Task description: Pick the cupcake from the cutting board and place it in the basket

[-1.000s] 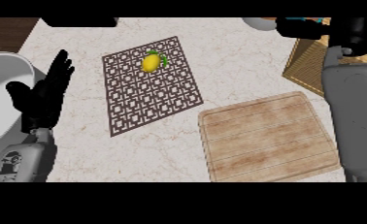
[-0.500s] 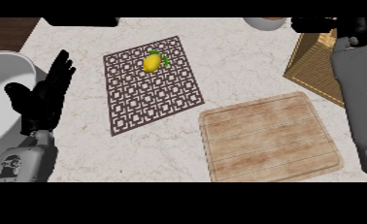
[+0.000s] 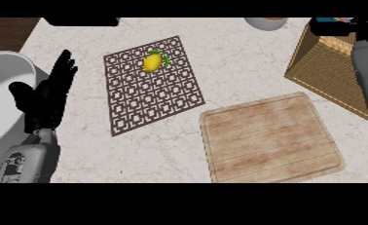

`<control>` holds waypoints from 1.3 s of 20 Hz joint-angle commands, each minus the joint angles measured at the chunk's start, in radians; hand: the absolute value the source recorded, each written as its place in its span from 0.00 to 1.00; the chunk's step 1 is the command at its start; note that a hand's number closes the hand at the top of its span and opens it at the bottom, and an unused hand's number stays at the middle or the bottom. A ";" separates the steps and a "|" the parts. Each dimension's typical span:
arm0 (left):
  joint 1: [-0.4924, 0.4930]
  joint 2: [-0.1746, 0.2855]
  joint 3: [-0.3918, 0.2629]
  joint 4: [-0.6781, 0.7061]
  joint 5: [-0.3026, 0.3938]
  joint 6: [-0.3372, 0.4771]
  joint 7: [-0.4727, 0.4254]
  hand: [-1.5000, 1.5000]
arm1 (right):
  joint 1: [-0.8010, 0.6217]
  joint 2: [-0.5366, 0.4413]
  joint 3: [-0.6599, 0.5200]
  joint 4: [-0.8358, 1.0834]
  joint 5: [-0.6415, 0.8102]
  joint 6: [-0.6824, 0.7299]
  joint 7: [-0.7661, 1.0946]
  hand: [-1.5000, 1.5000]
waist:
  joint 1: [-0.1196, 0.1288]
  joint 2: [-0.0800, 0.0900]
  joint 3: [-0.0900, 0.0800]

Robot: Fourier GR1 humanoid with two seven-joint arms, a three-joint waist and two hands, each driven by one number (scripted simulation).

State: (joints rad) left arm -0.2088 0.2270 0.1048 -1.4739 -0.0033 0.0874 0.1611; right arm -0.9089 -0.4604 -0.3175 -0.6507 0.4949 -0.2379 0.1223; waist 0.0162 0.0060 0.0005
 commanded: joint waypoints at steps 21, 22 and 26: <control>-0.019 -0.001 0.000 -0.001 -0.013 -0.024 -0.012 0.50 | -0.179 -0.192 0.244 0.380 0.446 -0.217 -0.251 1.00 | 0.024 0.009 0.001; 0.006 -0.042 -0.012 -0.002 -0.021 0.006 -0.033 0.50 | -0.187 -0.167 0.263 0.391 0.472 -0.217 -0.199 1.00 | 0.024 0.008 0.000; -0.012 -0.017 -0.003 0.003 -0.011 -0.015 0.007 0.50 | -0.187 -0.188 0.297 0.443 0.506 -0.083 -0.161 1.00 | 0.019 0.005 0.000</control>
State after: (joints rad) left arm -0.2297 0.2088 0.1039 -1.4621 -0.0155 0.0778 0.1569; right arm -1.0830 -0.6347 -0.0402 -0.2681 0.9702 -0.3974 -0.0633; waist 0.0359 0.0097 -0.0027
